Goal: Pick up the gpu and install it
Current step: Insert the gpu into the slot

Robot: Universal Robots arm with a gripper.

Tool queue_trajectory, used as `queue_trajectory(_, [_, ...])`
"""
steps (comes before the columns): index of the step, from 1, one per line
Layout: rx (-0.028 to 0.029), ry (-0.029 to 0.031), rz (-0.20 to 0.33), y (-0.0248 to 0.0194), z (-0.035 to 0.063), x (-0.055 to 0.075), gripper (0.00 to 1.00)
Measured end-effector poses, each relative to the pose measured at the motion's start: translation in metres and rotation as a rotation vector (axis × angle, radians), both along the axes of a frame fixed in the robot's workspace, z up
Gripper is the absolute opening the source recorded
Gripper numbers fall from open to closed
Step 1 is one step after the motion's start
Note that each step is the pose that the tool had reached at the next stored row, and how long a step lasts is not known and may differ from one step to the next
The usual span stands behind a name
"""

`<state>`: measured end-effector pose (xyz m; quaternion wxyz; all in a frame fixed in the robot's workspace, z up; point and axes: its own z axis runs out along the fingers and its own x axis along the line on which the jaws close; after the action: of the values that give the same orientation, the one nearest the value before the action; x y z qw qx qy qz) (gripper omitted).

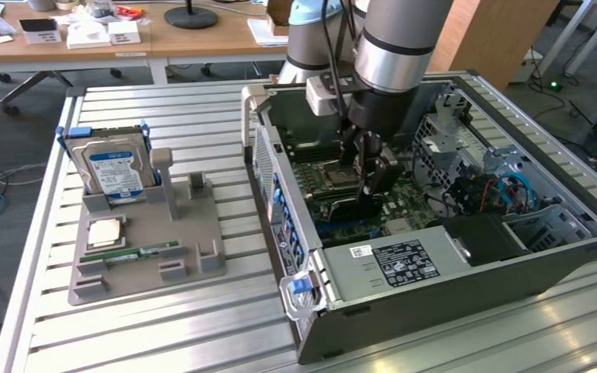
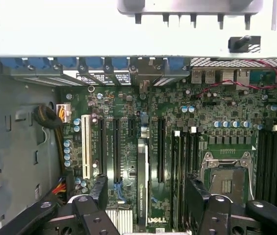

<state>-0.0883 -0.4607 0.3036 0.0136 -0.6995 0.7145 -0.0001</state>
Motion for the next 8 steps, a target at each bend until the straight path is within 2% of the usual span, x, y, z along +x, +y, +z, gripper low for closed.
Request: queue_trajectory(8, [0.0000, -0.0004, 0.000, 0.0000, 0.0129, 0.000, 0.75])
